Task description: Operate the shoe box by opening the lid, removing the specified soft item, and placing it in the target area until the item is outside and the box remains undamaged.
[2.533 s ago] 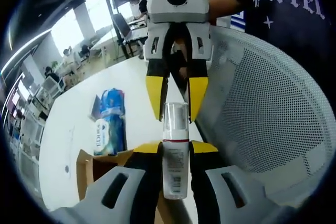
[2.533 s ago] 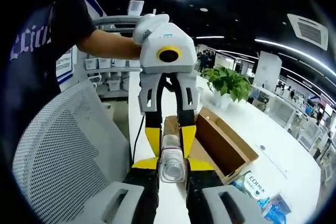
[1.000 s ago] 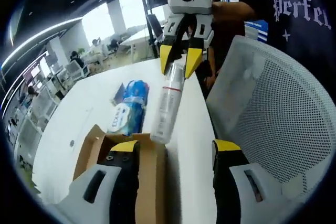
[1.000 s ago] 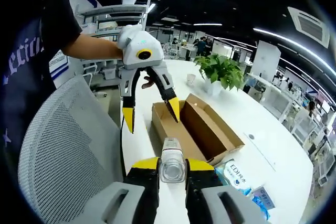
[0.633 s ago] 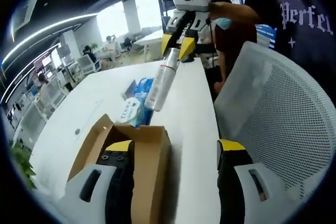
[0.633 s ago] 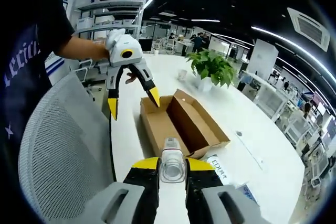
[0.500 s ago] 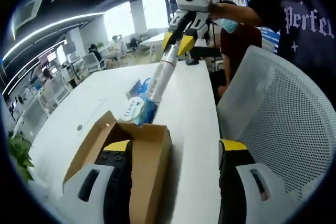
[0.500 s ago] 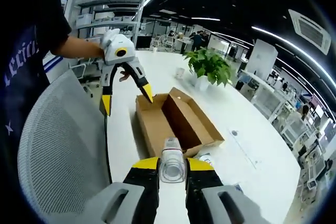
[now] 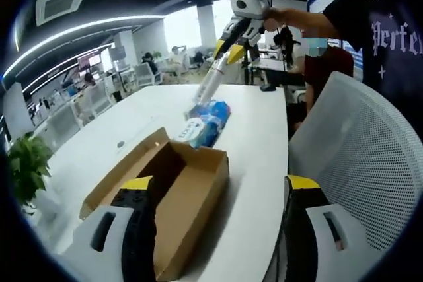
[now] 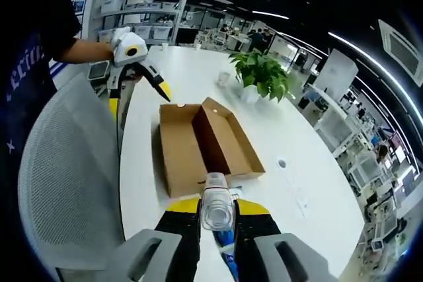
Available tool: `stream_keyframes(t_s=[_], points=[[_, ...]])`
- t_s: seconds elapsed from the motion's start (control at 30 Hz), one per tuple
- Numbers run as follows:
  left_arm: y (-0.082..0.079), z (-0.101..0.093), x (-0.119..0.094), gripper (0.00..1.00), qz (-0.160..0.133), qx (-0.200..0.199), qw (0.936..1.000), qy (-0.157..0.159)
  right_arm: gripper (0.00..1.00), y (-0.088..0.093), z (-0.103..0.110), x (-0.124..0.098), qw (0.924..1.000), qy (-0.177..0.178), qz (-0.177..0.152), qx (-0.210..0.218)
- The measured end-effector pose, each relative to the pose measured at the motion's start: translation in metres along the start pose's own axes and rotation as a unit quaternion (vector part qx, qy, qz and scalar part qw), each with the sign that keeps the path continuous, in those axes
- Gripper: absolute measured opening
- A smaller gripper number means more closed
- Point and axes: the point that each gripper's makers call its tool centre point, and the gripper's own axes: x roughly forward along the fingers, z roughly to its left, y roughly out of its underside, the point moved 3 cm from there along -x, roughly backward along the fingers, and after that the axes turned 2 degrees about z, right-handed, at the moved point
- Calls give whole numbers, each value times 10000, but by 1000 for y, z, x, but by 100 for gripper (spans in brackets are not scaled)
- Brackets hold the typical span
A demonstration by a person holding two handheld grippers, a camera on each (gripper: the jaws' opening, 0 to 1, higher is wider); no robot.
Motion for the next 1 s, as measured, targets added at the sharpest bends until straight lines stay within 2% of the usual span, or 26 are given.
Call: stream_keyframes(t_s=[0.47,0.7,1.0], points=[[19,-3,-19,92,-140,-479,9970,-599,13,-2,-37,12,9989,-60,380,-274],[23,-2,-28,98,-184,-639,9945,-811,13,0,-54,18,9974,-47,597,-389],[25,-2,-33,99,-202,-775,9925,-927,13,9,-66,29,9934,-97,947,-637]])
